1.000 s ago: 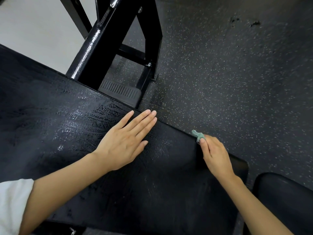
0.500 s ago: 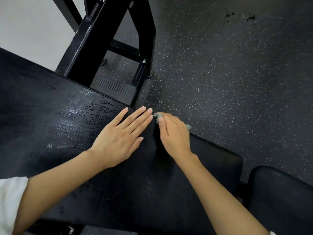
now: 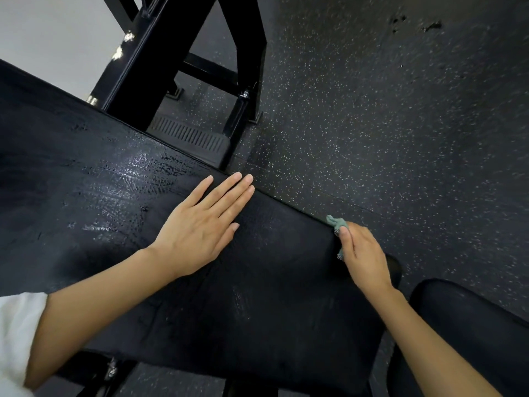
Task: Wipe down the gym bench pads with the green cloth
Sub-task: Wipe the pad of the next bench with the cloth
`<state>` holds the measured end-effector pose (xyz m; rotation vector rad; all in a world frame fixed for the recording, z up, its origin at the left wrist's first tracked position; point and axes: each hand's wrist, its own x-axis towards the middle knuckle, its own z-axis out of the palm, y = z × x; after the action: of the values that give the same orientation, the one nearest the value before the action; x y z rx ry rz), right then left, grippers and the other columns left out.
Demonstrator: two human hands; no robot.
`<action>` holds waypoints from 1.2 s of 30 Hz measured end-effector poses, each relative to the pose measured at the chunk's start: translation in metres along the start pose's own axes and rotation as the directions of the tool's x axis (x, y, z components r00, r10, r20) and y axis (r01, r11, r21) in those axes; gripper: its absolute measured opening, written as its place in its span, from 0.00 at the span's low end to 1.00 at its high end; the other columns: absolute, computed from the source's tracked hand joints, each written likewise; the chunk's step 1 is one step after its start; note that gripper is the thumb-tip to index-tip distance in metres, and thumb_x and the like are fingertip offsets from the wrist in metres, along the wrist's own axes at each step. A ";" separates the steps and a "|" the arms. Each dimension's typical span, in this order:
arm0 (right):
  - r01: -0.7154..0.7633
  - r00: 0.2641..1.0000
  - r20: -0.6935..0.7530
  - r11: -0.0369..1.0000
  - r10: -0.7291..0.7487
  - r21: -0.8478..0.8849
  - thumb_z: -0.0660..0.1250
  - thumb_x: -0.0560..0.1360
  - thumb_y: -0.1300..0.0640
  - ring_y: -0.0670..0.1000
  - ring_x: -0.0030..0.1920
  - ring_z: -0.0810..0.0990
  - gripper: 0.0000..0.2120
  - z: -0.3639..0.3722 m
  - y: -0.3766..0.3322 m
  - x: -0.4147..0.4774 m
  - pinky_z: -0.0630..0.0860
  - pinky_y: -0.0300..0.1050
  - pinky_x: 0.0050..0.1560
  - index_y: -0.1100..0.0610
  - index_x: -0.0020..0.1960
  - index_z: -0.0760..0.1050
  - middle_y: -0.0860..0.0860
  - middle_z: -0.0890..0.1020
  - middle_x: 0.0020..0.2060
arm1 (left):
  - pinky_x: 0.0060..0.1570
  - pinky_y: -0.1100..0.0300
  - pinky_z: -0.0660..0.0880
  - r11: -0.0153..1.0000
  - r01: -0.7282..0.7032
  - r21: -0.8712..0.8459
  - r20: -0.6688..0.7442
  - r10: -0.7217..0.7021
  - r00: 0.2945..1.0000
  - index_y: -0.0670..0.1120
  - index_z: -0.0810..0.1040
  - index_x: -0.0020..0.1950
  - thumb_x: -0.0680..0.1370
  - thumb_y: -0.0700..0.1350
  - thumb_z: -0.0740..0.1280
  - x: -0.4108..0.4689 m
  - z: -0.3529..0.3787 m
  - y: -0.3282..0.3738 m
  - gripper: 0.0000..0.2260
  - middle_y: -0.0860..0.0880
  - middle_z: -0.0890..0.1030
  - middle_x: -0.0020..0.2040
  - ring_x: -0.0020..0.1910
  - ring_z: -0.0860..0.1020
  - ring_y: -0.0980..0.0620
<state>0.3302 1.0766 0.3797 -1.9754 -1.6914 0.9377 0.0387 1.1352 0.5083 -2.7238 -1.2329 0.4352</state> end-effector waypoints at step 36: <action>-0.048 0.999 -0.017 0.991 0.050 0.122 0.55 0.83 0.53 0.51 0.47 0.78 0.14 -0.002 0.007 -0.001 0.74 0.51 0.52 0.56 0.56 0.78 0.45 0.79 0.46 | 0.75 0.44 0.55 0.998 -0.055 -0.022 -0.018 0.055 0.998 0.43 0.54 0.79 0.83 0.51 0.47 0.010 0.017 0.038 0.26 0.47 0.53 0.80 0.79 0.52 0.47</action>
<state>0.3371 1.0744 0.3766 -1.9477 -1.5434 1.0101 0.0672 1.1170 0.4814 -2.7802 -1.1679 0.4050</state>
